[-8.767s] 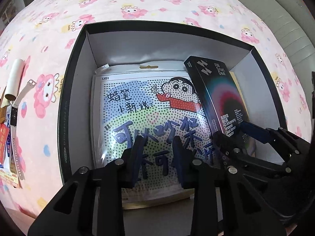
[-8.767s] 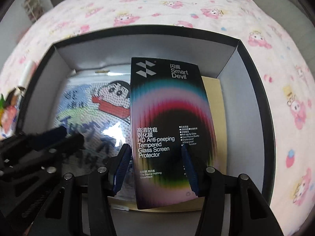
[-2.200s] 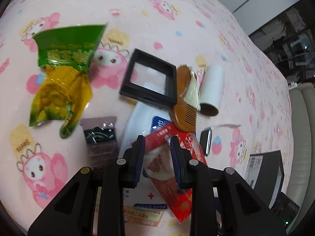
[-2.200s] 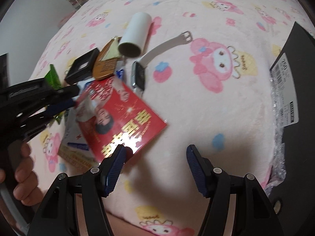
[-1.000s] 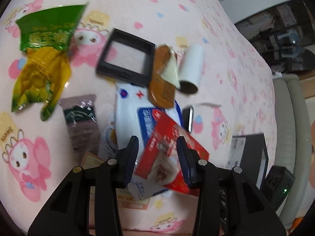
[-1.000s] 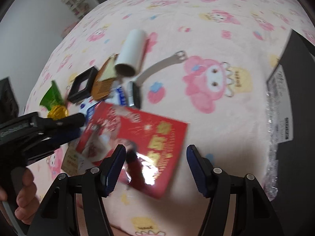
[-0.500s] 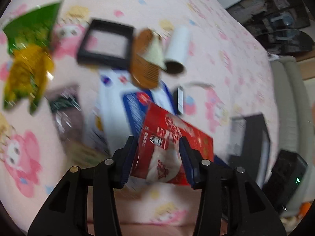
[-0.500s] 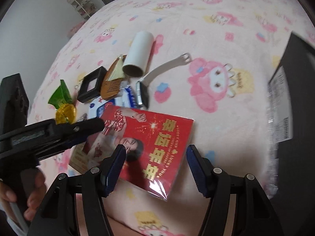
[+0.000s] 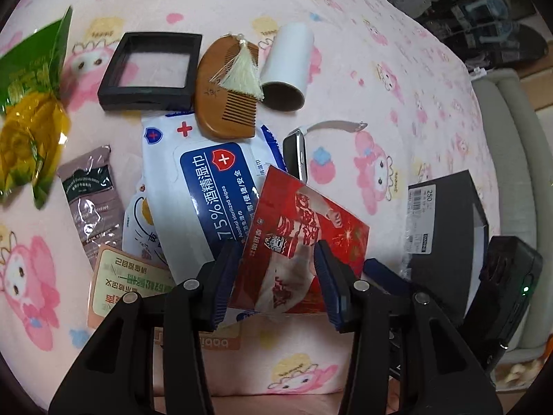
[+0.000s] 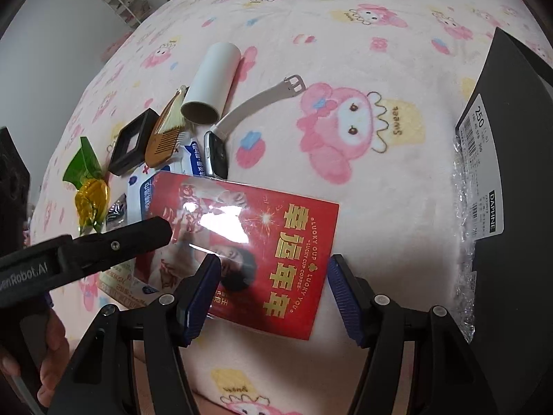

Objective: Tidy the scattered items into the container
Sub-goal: 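Lift the red packet and carry it over the black box, then lower the red packet into the box against the Smart Devil box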

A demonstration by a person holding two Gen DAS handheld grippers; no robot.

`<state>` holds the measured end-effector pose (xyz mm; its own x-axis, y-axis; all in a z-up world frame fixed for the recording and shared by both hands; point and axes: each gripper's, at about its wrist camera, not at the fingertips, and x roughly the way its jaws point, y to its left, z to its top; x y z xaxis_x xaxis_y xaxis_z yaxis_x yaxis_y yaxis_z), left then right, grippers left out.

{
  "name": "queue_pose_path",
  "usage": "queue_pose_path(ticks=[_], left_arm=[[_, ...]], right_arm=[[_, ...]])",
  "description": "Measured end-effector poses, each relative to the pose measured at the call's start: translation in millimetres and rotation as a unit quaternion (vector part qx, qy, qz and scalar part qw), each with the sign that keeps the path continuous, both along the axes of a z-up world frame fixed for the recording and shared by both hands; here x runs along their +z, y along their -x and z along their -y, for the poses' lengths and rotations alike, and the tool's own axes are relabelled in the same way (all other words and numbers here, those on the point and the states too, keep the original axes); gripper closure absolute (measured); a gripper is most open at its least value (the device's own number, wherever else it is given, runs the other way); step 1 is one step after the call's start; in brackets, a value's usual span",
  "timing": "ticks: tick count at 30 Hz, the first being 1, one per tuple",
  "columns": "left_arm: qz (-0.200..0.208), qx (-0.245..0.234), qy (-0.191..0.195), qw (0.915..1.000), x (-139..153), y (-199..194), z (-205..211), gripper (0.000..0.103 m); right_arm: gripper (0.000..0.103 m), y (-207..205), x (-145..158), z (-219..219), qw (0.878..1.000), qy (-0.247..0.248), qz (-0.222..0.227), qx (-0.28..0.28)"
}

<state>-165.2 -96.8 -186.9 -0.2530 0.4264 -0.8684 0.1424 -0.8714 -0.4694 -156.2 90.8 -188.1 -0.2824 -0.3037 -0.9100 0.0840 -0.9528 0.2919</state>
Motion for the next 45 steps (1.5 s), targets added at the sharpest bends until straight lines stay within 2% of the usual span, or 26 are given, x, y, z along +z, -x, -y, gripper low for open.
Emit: queue_pose_path(ticks=[2,4,7,10,14,20,24,30,36,41,45], left_arm=[[-0.003,0.002,-0.006,1.0,0,0,3,0.06],[-0.012,0.0,-0.01,0.9999,2,-1,3,0.066],[-0.032,-0.008,-0.009,0.9994,10,-5,1,0.067],[-0.058,-0.014,-0.01,0.9982,25,-13,-3,0.067],[-0.072,-0.012,-0.027,0.9969,45,-22,-8,0.067],[-0.12,-0.044,-0.021,0.9916,95,-28,-53,0.067],[-0.131,-0.074,-0.026,0.9882,116,-26,-97,0.067],[-0.136,-0.11,-0.035,0.984,124,-20,-165,0.067],[-0.112,-0.139,-0.02,0.9837,109,-18,-229,0.067],[-0.09,-0.158,-0.003,0.9833,96,-12,-265,0.067],[-0.089,-0.163,0.009,0.9826,92,-6,-283,0.067]], right_arm=[[0.041,-1,1,0,1.0,0.002,-0.003,0.001],[0.041,-3,4,-2,1.0,0.002,-0.006,0.001],[0.041,-4,13,-5,1.0,0.001,-0.016,-0.002],[0.041,-7,35,-9,0.999,0.007,-0.036,-0.002],[0.041,-14,72,-14,0.997,0.004,-0.073,0.006],[0.041,-28,123,-38,0.992,-0.024,-0.121,0.008],[0.04,-37,144,-79,0.99,-0.039,-0.138,-0.017],[0.04,-41,153,-152,0.988,-0.038,-0.144,-0.048],[0.04,-42,144,-204,0.985,-0.056,-0.148,-0.068],[0.04,-37,134,-233,0.983,-0.054,-0.151,-0.09],[0.04,-29,123,-257,0.985,-0.027,-0.134,-0.108]])
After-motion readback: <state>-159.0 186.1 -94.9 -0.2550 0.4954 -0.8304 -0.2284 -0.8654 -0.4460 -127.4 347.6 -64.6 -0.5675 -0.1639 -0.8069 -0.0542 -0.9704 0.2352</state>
